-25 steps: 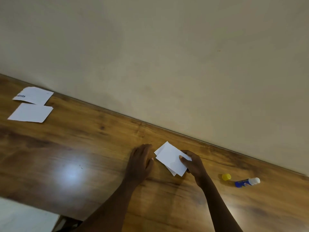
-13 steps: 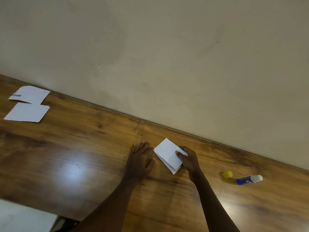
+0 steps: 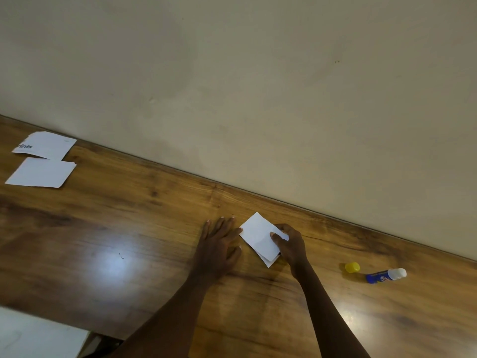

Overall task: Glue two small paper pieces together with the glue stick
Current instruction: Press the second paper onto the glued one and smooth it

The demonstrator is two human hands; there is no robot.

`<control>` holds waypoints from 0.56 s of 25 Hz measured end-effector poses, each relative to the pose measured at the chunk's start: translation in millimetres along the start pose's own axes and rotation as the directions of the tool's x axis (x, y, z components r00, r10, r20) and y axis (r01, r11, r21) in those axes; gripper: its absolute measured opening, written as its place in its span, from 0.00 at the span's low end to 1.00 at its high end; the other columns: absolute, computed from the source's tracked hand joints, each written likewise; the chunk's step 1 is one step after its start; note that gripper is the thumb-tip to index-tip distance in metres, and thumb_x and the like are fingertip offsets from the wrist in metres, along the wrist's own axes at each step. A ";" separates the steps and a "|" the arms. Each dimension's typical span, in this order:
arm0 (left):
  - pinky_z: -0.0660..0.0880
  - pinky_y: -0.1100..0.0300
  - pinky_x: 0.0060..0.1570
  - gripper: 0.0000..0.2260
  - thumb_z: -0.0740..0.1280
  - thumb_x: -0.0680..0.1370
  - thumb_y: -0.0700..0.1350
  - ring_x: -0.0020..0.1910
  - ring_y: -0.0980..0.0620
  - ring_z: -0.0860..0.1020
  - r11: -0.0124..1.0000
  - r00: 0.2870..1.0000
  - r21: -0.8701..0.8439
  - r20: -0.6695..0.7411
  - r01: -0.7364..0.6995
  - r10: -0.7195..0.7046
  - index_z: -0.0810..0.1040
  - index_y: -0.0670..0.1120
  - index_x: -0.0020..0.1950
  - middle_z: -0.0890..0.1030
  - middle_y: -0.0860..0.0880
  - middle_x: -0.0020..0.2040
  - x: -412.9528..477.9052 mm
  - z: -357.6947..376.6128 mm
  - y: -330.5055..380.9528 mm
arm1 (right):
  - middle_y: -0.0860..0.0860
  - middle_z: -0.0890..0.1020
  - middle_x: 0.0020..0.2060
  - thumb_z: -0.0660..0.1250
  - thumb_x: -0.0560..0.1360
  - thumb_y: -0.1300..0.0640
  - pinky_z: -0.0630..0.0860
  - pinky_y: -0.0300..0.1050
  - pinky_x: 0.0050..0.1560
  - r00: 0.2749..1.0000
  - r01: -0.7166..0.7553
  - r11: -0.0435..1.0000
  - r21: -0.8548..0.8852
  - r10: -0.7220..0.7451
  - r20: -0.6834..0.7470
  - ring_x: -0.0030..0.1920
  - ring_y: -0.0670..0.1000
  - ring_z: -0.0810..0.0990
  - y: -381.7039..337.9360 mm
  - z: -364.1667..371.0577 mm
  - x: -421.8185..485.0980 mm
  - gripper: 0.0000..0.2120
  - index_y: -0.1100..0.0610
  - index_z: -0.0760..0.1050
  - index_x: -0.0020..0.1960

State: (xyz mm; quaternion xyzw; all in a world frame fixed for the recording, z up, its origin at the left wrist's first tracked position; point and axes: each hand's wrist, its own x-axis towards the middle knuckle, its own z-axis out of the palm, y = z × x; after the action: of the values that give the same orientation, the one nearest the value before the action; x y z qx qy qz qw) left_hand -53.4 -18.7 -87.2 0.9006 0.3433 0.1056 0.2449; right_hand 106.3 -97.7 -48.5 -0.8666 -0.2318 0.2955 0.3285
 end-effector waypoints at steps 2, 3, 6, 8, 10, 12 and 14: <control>0.37 0.51 0.72 0.21 0.54 0.78 0.53 0.76 0.52 0.48 1.000 1.000 0.024 0.004 0.006 -0.006 0.61 0.53 0.71 0.53 0.51 0.76 0.4 0.5 0.6 | 0.59 0.74 0.61 0.64 0.74 0.58 0.73 0.50 0.57 0.999 0.010 1.000 -0.013 -0.011 -0.033 0.57 0.57 0.73 -0.8 1.4 0.7 0.15 0.60 0.69 0.59; 0.37 0.51 0.72 0.21 0.54 0.78 0.53 0.76 0.52 0.48 0.999 1.000 0.031 0.002 0.008 -0.008 0.61 0.53 0.71 0.53 0.51 0.76 0.4 0.9 0.6 | 0.59 0.74 0.60 0.65 0.73 0.59 0.73 0.49 0.56 0.998 0.025 0.999 -0.028 -0.027 -0.056 0.57 0.57 0.73 -1.5 3.0 0.6 0.16 0.60 0.69 0.59; 0.37 0.52 0.72 0.21 0.54 0.78 0.52 0.75 0.52 0.49 1.000 1.000 0.023 -0.011 0.009 -0.009 0.62 0.53 0.70 0.54 0.51 0.76 0.2 1.6 1.0 | 0.59 0.76 0.58 0.67 0.72 0.59 0.72 0.45 0.51 0.988 0.068 0.984 -0.166 -0.090 -0.126 0.56 0.58 0.75 -2.1 8.2 -1.6 0.18 0.59 0.67 0.59; 0.36 0.52 0.72 0.20 0.54 0.78 0.52 0.75 0.51 0.50 1.000 1.000 0.016 -0.023 0.009 -0.009 0.63 0.52 0.70 0.56 0.51 0.76 0.0 1.9 1.0 | 0.58 0.78 0.56 0.68 0.71 0.56 0.73 0.44 0.47 0.981 0.064 0.963 -0.260 -0.108 -0.160 0.54 0.57 0.77 -1.0 9.0 -4.9 0.18 0.57 0.67 0.59; 0.37 0.52 0.72 0.20 0.54 0.78 0.51 0.75 0.51 0.51 1.000 0.999 0.002 -0.042 0.011 -0.011 0.64 0.52 0.70 0.57 0.50 0.75 0.1 2.5 1.2 | 0.56 0.78 0.55 0.68 0.71 0.52 0.73 0.48 0.50 0.969 0.055 0.928 -0.370 -0.139 -0.203 0.54 0.56 0.76 4.0 7.7 -7.7 0.18 0.56 0.68 0.57; 0.37 0.52 0.72 0.19 0.54 0.78 0.51 0.75 0.51 0.51 1.000 0.998 -0.009 -0.057 0.015 -0.016 0.65 0.51 0.69 0.59 0.50 0.75 -0.1 3.1 2.0 | 0.55 0.75 0.56 0.68 0.70 0.52 0.68 0.51 0.55 0.945 0.063 0.867 -0.494 -0.210 -0.249 0.57 0.55 0.72 12.0 6.6 -10.2 0.17 0.54 0.69 0.57; 0.37 0.52 0.72 0.19 0.54 0.78 0.51 0.75 0.51 0.51 1.000 0.998 -0.002 -0.062 0.018 -0.018 0.65 0.52 0.69 0.59 0.50 0.75 -0.5 3.7 2.0 | 0.54 0.73 0.58 0.67 0.71 0.55 0.62 0.50 0.56 0.927 0.096 0.846 -0.524 -0.268 -0.263 0.59 0.55 0.69 17.0 9.2 -13.6 0.15 0.53 0.71 0.57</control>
State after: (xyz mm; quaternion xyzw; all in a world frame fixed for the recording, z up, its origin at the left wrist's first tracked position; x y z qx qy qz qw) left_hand -51.3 -21.7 -89.4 0.8936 0.3587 0.1317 0.2356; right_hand 93.9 -113.3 -61.2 -0.9322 -0.3254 0.0445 0.1521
